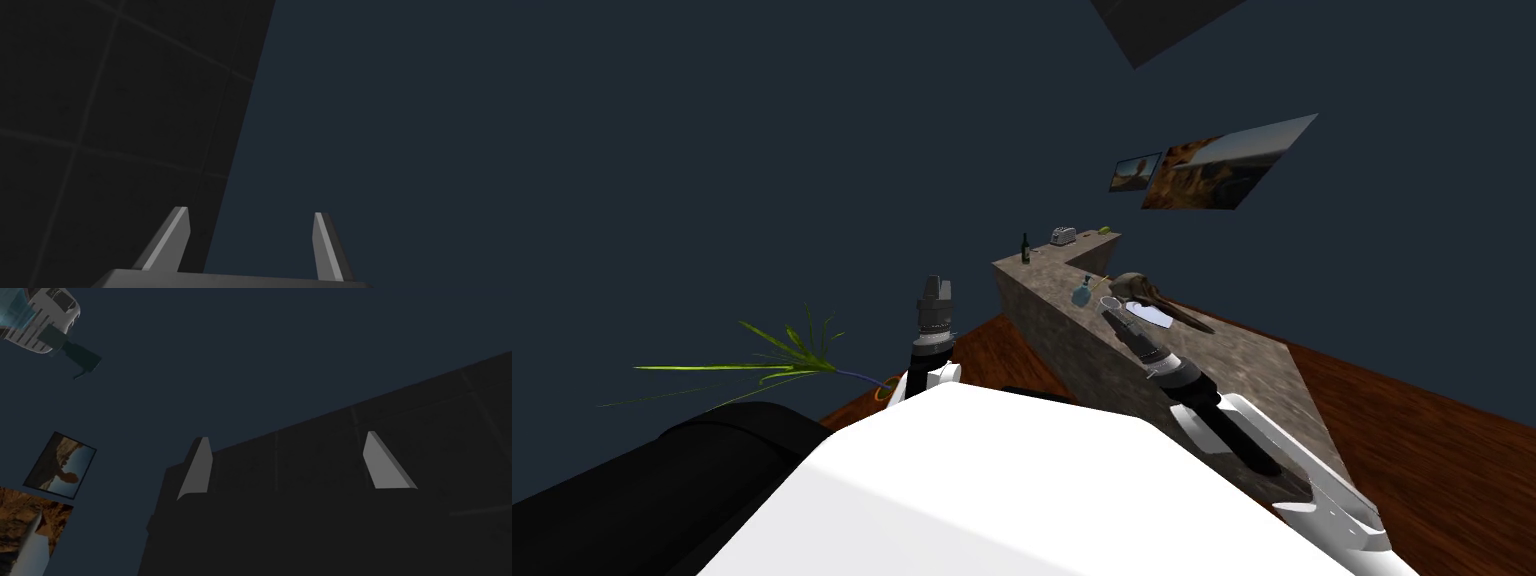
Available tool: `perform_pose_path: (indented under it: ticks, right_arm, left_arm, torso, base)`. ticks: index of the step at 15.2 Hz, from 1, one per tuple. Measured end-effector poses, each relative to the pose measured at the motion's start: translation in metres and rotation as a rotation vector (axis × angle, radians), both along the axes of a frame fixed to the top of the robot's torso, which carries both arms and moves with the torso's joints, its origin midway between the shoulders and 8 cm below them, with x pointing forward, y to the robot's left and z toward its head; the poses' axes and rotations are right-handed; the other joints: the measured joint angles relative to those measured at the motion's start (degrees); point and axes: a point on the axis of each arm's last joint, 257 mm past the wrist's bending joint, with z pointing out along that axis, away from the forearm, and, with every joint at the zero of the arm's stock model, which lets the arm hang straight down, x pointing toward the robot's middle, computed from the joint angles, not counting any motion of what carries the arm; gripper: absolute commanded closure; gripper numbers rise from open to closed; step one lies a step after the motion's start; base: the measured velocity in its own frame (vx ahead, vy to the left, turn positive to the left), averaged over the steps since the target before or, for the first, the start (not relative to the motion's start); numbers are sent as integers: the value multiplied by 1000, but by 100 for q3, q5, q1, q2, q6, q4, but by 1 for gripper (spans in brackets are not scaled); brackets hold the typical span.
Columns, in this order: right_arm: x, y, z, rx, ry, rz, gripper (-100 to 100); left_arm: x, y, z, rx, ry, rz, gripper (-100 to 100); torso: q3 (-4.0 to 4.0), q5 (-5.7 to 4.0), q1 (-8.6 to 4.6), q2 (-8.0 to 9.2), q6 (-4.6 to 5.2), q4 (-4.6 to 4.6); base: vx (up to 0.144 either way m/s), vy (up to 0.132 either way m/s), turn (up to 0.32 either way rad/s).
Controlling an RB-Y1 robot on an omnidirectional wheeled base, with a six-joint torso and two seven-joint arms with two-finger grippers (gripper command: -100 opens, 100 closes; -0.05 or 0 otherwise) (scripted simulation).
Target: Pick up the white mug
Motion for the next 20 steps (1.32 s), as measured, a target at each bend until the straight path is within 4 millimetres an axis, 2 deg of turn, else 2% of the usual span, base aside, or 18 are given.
perform_pose_path:
  ticks: [5,10,12,17,20]
  right_arm:
    - [2,-7,-25,-133,42,28,-100]
    - [0,-24,-57,-282,94,49,-100]
    - [1,-28,-62,-325,105,60,-100]
    - [-3,-51,-90,-479,159,81,-100]
    - [-3,-63,-99,-553,179,97,-100]
  left_arm:
    - [0,0,0,0,0,0,0]
    - [0,0,0,0,0,0,0]
    - [0,0,0,0,0,0,0]
    - [0,0,0,0,0,0,0]
    - [0,0,0,0,0,0,0]
  torso:
    - [-1,-1,-5,-1,1,0]
    - [-2,1,1,-4,-1,-1]
    - [-2,0,-4,-3,1,0]
    - [-3,0,0,-5,0,-1]
    - [-3,0,-4,-6,-1,-1]
  base:
    - [-5,31,46]
    - [-2,38,59]
    - [2,22,38]
    - [2,33,66]
    - [9,25,48]
